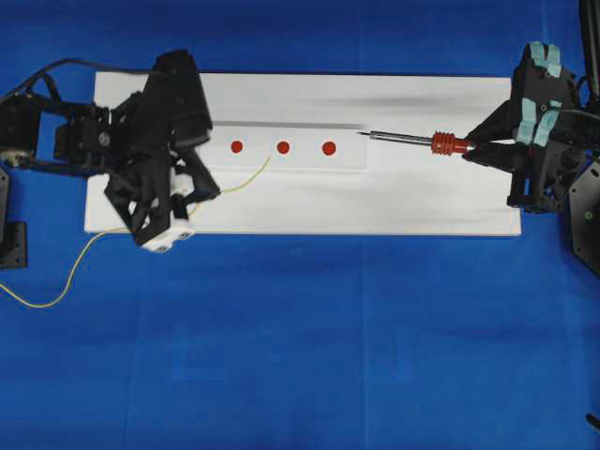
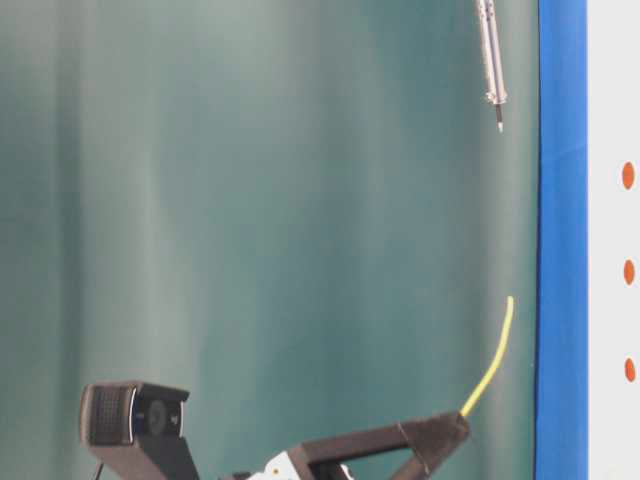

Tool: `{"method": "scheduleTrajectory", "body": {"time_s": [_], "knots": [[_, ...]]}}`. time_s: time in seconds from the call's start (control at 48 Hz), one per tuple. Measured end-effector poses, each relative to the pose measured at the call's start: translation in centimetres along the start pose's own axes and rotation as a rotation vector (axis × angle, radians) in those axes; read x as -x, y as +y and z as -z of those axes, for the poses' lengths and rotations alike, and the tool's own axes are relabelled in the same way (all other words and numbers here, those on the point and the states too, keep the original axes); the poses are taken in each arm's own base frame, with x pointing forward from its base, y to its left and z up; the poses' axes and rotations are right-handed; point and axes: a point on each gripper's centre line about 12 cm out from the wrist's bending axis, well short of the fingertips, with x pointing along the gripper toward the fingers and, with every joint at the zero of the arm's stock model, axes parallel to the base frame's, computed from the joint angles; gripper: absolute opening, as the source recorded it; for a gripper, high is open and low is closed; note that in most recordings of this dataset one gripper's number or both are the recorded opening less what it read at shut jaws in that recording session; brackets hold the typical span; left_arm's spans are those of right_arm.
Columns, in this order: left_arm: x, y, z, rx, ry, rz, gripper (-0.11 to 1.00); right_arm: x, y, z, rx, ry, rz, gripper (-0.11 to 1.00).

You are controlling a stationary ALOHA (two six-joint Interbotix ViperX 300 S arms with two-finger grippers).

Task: Touch the tip of the soldering iron to the tip of the solder at the mark.
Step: 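Carry the wire and iron back down to the table front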

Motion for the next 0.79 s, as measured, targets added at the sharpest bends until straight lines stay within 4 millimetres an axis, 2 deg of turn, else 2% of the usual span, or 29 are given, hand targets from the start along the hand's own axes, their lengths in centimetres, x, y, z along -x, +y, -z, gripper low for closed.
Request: {"method": "scheduleTrajectory", "body": {"time_s": [0.125, 0.542, 0.667, 0.792], "knots": [[0.2, -1.7, 0.9, -0.039, 0.0, 0.044, 0.03, 0.2, 1.5, 0.1, 0.008, -0.002, -0.052, 0.07], [2.1, -9.2, 5.3, -0.068, -0.011, 0.276, 0.03, 2.0, 9.1, 1.2, 0.164, -0.057, -0.324, 0.07], [2.3, -10.9, 6.3, -0.094, -0.014, 0.334, 0.03, 1.8, 11.0, 1.8, 0.206, -0.051, -0.382, 0.07], [1.1, -12.0, 7.9, -0.119, -0.014, 0.372, 0.03, 0.9, 12.4, 2.6, 0.226, -0.026, -0.41, 0.07]]}}
